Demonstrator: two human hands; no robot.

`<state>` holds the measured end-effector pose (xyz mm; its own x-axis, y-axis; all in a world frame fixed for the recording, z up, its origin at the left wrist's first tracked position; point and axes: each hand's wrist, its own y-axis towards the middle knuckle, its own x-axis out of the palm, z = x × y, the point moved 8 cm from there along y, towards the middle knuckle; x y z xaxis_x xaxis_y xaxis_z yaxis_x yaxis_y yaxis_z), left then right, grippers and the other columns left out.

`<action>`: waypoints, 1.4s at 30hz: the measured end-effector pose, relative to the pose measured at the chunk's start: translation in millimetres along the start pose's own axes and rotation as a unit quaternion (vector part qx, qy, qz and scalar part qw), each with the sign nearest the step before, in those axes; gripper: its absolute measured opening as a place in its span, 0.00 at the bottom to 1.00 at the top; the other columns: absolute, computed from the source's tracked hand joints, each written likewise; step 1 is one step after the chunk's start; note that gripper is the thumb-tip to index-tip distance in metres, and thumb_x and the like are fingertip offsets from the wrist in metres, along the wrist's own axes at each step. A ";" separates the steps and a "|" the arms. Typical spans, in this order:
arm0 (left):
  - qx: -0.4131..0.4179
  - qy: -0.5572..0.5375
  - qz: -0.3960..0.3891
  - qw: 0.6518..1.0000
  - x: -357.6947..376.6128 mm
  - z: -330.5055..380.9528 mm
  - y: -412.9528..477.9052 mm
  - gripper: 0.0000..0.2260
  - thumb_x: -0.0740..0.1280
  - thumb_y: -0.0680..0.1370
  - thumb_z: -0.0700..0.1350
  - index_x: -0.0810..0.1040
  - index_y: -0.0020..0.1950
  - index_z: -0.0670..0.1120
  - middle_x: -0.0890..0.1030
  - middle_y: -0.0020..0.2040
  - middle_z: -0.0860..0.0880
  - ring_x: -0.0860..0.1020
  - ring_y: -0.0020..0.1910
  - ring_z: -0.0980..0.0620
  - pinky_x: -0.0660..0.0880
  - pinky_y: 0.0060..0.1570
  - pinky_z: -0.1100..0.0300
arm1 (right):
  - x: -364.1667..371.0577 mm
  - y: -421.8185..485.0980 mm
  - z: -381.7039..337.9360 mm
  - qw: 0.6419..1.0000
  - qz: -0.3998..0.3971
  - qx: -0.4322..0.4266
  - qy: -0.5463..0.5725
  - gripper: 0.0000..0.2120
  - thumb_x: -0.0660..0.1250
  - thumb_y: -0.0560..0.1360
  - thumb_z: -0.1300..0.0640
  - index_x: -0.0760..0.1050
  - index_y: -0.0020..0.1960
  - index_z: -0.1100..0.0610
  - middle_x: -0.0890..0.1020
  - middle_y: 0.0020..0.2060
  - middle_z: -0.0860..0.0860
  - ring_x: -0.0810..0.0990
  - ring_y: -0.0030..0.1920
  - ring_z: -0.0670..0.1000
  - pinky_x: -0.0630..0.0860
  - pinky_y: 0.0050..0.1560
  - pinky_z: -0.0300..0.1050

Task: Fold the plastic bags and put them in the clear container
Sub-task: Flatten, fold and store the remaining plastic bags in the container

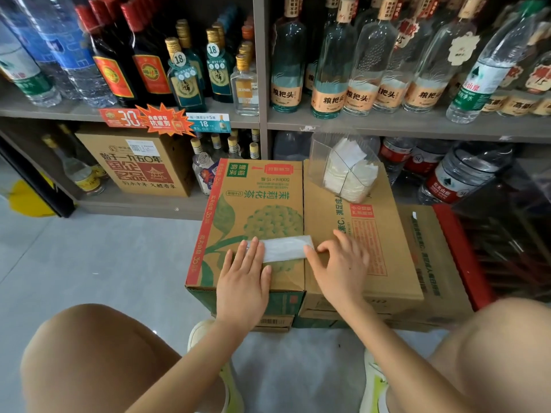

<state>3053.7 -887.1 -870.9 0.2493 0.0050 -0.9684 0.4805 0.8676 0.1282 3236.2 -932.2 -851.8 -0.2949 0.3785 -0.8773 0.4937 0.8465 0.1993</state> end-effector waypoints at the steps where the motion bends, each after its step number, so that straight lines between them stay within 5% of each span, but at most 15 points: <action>1: -0.018 -0.001 -0.001 1.000 1.8 1.6 -0.6 0.25 0.47 0.83 0.52 0.71 0.71 0.41 0.73 0.70 0.45 0.69 0.70 0.44 0.56 0.70 0.50 | 2.9 -1.5 0.3 1.000 -0.007 0.026 0.001 0.31 0.48 0.72 0.31 0.81 0.45 0.52 0.73 0.67 0.53 0.68 0.69 0.55 0.56 0.69 0.55; 7: -0.047 -0.018 -0.021 0.999 5.6 0.4 -3.6 0.27 0.42 0.83 0.54 0.68 0.73 0.42 0.71 0.71 0.45 0.67 0.72 0.45 0.57 0.73 0.50 | 7.7 3.6 -7.7 0.991 -0.003 0.124 0.054 0.10 0.69 0.73 0.47 0.82 0.47 0.53 0.71 0.69 0.52 0.64 0.71 0.54 0.49 0.73 0.56; 10: -0.076 -0.136 0.009 0.988 -11.5 0.2 -3.5 0.25 0.47 0.83 0.54 0.62 0.76 0.43 0.67 0.74 0.47 0.62 0.75 0.47 0.52 0.74 0.52 | 0.6 7.5 -11.3 0.979 0.001 0.117 0.167 0.05 0.70 0.72 0.52 0.80 0.44 0.53 0.78 0.60 0.48 0.72 0.63 0.51 0.62 0.64 0.49; 14: -0.169 -0.278 0.106 0.940 -54.2 -10.8 -0.1 0.18 0.63 0.81 0.45 0.71 0.71 0.45 0.74 0.69 0.48 0.69 0.70 0.47 0.65 0.68 0.52 | -12.7 12.1 -13.0 0.895 -0.095 0.162 0.404 0.03 0.68 0.75 0.60 0.75 0.44 0.58 0.83 0.41 0.49 0.83 0.42 0.49 0.78 0.40 0.43; 17: -0.184 -0.402 -0.006 0.897 -59.1 -7.0 20.7 0.14 0.65 0.80 0.47 0.77 0.64 0.47 0.79 0.61 0.51 0.75 0.61 0.52 0.69 0.59 0.57 | -28.5 20.7 -12.1 0.825 -0.176 0.184 0.505 0.03 0.67 0.75 0.66 0.73 0.45 0.62 0.83 0.36 0.55 0.83 0.34 0.51 0.81 0.34 0.42; 20: -0.139 -0.553 -0.206 0.795 -45.1 21.2 37.4 0.20 0.70 0.73 0.52 0.78 0.62 0.46 0.82 0.56 0.50 0.79 0.57 0.50 0.73 0.56 0.59 | -45.9 33.1 -16.1 0.827 -0.256 0.127 0.483 0.04 0.67 0.75 0.68 0.73 0.46 0.63 0.83 0.33 0.56 0.81 0.30 0.50 0.77 0.29 0.39; 23: -0.100 -0.597 -0.281 0.745 -43.1 43.1 40.4 0.17 0.71 0.69 0.45 0.79 0.57 0.44 0.84 0.49 0.47 0.82 0.48 0.50 0.77 0.47 0.61 | -57.0 43.3 -20.8 0.837 -0.295 0.087 0.454 0.04 0.67 0.74 0.68 0.73 0.45 0.62 0.82 0.32 0.55 0.80 0.29 0.49 0.74 0.26 0.38; 27: -0.121 -0.614 -0.238 0.743 -39.4 48.4 41.5 0.09 0.72 0.73 0.34 0.80 0.51 0.40 0.84 0.45 0.44 0.81 0.43 0.47 0.75 0.39 0.58 | -65.8 47.3 -21.6 0.845 -0.271 0.083 0.453 0.05 0.69 0.74 0.64 0.75 0.49 0.59 0.83 0.35 0.50 0.80 0.33 0.47 0.73 0.27 0.39; 31: -0.164 -0.662 -0.169 0.712 -37.6 44.8 39.3 0.10 0.73 0.71 0.34 0.80 0.50 0.40 0.83 0.42 0.43 0.80 0.41 0.44 0.73 0.43 0.50 | -50.3 20.4 -13.0 0.798 -0.229 0.202 0.520 0.17 0.73 0.71 0.57 0.75 0.58 0.55 0.83 0.50 0.49 0.83 0.44 0.47 0.79 0.36 0.42; 34: -0.183 -0.656 -0.147 0.717 -39.5 44.9 35.1 0.08 0.69 0.73 0.31 0.78 0.51 0.39 0.83 0.43 0.41 0.83 0.40 0.44 0.80 0.42 0.50 | -34.8 0.8 -16.4 0.773 -0.224 0.239 0.543 0.13 0.72 0.72 0.62 0.78 0.56 0.57 0.84 0.48 0.52 0.82 0.41 0.49 0.77 0.34 0.41; 38: -0.216 -0.659 -0.170 0.701 -37.7 42.3 29.3 0.07 0.67 0.76 0.34 0.77 0.54 0.37 0.83 0.48 0.35 0.82 0.44 0.41 0.80 0.47 0.47 | -42.0 2.6 -20.0 0.833 -0.144 0.172 0.505 0.11 0.69 0.73 0.67 0.79 0.48 0.52 0.83 0.45 0.50 0.81 0.45 0.49 0.79 0.41 0.40; 42: -0.261 -0.715 -0.226 0.608 -40.8 44.7 22.1 0.11 0.59 0.81 0.44 0.76 0.53 0.39 0.83 0.46 0.36 0.82 0.40 0.42 0.80 0.44 0.50 | -52.3 5.7 -26.2 0.871 -0.126 0.072 0.470 0.13 0.70 0.72 0.68 0.79 0.42 0.49 0.83 0.39 0.43 0.80 0.42 0.41 0.77 0.46 0.37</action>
<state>3091.7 -890.3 -819.0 0.8465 -0.4060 0.3443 0.5322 0.6612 -0.5288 3233.0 -937.3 -793.4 -0.9149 0.3831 -0.1270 0.3930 0.9173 -0.0642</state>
